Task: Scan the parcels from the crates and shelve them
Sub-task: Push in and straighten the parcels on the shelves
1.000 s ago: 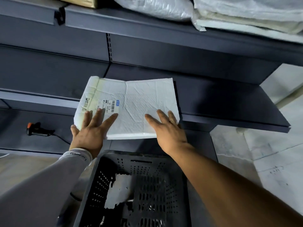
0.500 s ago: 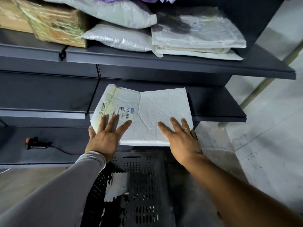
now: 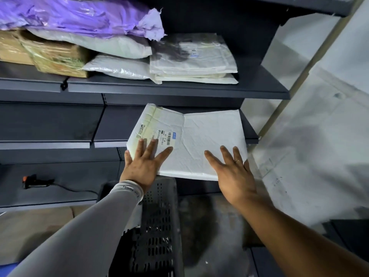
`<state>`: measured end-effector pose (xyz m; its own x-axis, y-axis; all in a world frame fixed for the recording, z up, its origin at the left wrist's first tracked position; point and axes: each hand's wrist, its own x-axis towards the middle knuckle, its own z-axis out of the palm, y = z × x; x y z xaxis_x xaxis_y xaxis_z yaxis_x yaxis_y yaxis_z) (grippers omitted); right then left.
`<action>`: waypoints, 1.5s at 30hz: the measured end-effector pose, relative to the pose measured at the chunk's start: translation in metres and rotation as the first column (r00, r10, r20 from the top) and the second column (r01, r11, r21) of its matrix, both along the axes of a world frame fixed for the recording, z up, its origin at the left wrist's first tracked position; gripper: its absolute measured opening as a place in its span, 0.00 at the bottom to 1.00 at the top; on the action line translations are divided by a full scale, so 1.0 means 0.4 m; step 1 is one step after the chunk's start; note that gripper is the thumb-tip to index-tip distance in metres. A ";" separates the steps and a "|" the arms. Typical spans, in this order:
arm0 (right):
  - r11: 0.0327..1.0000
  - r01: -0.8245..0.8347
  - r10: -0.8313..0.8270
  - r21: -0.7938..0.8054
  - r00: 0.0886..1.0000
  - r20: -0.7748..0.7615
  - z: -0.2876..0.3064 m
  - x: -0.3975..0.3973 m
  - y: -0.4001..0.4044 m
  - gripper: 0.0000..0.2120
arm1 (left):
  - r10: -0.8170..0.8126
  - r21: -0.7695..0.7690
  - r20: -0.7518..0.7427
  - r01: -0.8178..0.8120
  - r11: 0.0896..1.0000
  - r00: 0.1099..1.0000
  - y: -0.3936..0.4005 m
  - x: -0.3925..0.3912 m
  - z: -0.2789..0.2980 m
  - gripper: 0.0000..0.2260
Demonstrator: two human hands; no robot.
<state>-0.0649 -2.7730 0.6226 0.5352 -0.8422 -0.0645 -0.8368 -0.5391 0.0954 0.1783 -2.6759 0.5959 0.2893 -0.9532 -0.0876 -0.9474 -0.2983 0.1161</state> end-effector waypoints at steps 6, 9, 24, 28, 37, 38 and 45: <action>0.999 0.049 -0.049 0.015 0.998 0.028 0.094 -0.144 0.067 0.44 | -0.051 -0.017 0.020 0.051 0.999 0.999 0.033 -0.127 0.092 0.39; 0.999 0.042 -0.042 -0.003 0.998 0.041 0.132 -0.186 0.098 0.42 | -0.056 -0.021 0.034 0.057 0.998 0.998 0.063 -0.168 0.136 0.39; 0.990 0.031 -0.020 -0.135 0.996 0.085 0.360 -0.273 0.226 0.39 | -0.058 -0.075 0.085 0.064 0.995 0.995 0.204 -0.252 0.406 0.37; 0.987 -0.001 0.024 -0.163 0.990 0.139 0.422 -0.248 0.224 0.41 | -0.016 -0.111 0.108 0.028 0.993 0.994 0.236 -0.239 0.484 0.34; 0.984 -0.058 0.092 -0.166 0.974 0.206 0.526 -0.131 0.180 0.43 | 0.037 -0.176 0.173 -0.007 0.984 0.984 0.225 -0.122 0.600 0.34; 0.984 -0.069 0.104 -0.166 0.971 0.213 0.537 -0.108 0.169 0.43 | 0.044 -0.181 0.177 -0.012 0.984 0.983 0.219 -0.100 0.612 0.34; 0.974 -0.152 0.188 -0.169 0.957 0.219 0.582 0.075 0.100 0.43 | 0.123 -0.223 0.213 -0.075 0.972 0.969 0.192 0.064 0.652 0.34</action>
